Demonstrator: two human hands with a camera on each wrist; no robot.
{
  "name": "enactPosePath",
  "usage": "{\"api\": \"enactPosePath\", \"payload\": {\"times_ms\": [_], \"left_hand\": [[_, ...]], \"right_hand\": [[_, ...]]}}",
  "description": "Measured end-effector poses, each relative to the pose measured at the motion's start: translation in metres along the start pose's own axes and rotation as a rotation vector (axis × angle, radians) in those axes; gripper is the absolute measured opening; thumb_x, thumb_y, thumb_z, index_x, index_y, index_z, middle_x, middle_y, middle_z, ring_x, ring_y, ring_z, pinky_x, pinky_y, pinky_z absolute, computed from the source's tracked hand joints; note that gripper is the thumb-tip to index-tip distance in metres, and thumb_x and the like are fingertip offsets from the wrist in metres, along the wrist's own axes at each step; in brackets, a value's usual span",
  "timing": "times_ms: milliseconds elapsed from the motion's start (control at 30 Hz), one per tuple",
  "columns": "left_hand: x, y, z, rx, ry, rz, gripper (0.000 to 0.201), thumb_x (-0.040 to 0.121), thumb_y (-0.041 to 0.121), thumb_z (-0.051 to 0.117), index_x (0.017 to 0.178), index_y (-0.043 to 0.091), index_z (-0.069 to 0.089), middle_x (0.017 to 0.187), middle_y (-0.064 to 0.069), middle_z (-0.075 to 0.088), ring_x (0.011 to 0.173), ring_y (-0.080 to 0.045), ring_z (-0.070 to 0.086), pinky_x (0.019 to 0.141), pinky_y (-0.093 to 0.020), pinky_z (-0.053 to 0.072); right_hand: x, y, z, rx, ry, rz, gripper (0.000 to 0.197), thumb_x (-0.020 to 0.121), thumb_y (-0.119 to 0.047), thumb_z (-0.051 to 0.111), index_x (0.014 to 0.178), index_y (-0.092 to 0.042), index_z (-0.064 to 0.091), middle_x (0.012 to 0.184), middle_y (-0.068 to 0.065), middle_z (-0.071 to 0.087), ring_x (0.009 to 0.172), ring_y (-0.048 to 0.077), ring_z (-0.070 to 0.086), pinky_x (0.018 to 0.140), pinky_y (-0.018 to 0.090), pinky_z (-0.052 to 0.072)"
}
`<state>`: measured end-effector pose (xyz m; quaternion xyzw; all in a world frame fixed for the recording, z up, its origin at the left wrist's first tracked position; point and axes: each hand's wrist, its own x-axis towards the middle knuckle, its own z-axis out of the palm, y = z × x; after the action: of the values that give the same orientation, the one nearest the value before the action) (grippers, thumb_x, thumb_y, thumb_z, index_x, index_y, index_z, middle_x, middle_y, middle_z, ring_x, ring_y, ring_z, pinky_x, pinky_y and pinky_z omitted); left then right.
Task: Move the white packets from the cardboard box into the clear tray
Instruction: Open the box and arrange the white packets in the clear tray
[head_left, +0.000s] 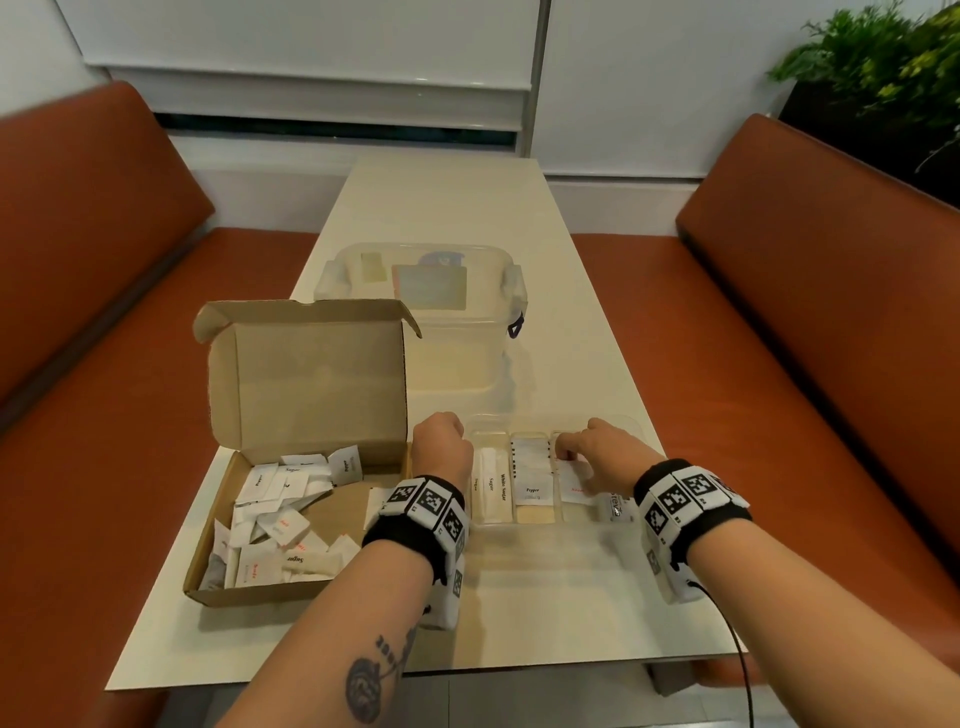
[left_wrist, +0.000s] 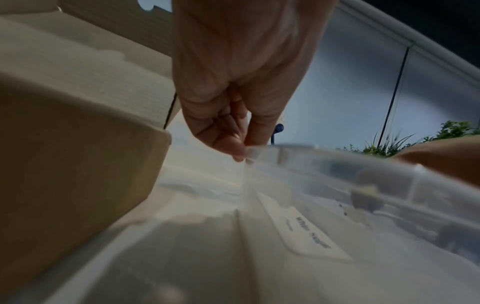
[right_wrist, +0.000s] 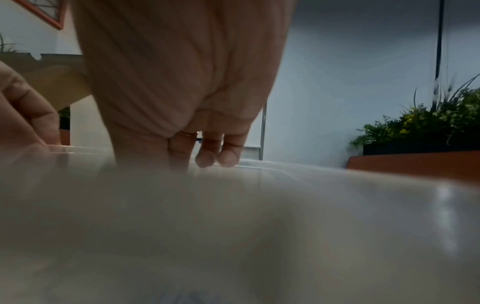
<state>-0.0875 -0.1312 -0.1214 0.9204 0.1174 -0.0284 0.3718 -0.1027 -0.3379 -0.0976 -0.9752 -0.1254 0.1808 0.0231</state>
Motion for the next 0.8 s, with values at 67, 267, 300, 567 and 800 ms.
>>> {"api": "enactPosePath", "payload": {"times_ms": [67,267,300,567,800], "left_hand": [[0.000,0.000,0.000,0.000,-0.002,0.002,0.017,0.087,-0.004,0.053,0.096,0.003,0.065,0.102,-0.013,0.063,0.084,-0.020,0.052,0.071,-0.026,0.044],[-0.001,0.001,-0.001,-0.001,-0.007,0.000,0.016,0.086,-0.005,0.053,0.093,0.002,0.065,0.101,-0.014,0.063,0.086,-0.023,0.056,0.071,-0.026,0.045],[-0.001,0.001,-0.001,-0.004,-0.007,0.001,0.016,0.086,-0.005,0.052,0.093,0.002,0.065,0.101,-0.015,0.063,0.088,-0.025,0.058,0.071,-0.027,0.046],[-0.002,0.002,-0.003,-0.009,-0.017,-0.001,0.019,0.086,-0.005,0.051,0.096,0.001,0.065,0.104,-0.015,0.063,0.094,-0.028,0.060,0.076,-0.031,0.049],[-0.004,0.004,-0.003,-0.018,-0.017,-0.003,0.019,0.085,-0.007,0.050,0.093,0.000,0.065,0.101,-0.017,0.064,0.093,-0.030,0.061,0.075,-0.031,0.049]], "right_hand": [[0.000,0.002,0.000,0.012,0.001,-0.001,0.038,0.077,-0.010,0.071,0.110,-0.025,0.056,0.094,-0.001,0.044,0.078,0.018,0.047,0.068,0.024,0.039],[-0.003,0.002,0.006,-0.015,0.075,-0.026,0.059,0.078,-0.014,0.072,0.131,-0.021,0.047,0.126,0.000,0.051,0.113,0.020,0.048,0.092,0.031,0.045],[-0.004,0.002,0.007,-0.021,0.088,-0.014,0.062,0.079,-0.016,0.072,0.135,-0.020,0.044,0.129,0.001,0.049,0.115,0.021,0.047,0.094,0.031,0.044],[-0.016,0.002,0.028,-0.265,0.133,0.024,0.064,0.094,-0.045,0.048,0.149,-0.023,0.023,0.150,-0.003,0.031,0.129,0.025,0.032,0.103,0.038,0.031],[-0.018,0.002,0.036,-0.268,0.180,0.028,0.064,0.093,-0.043,0.048,0.148,-0.021,0.021,0.152,-0.001,0.027,0.129,0.027,0.031,0.103,0.039,0.028]]}}
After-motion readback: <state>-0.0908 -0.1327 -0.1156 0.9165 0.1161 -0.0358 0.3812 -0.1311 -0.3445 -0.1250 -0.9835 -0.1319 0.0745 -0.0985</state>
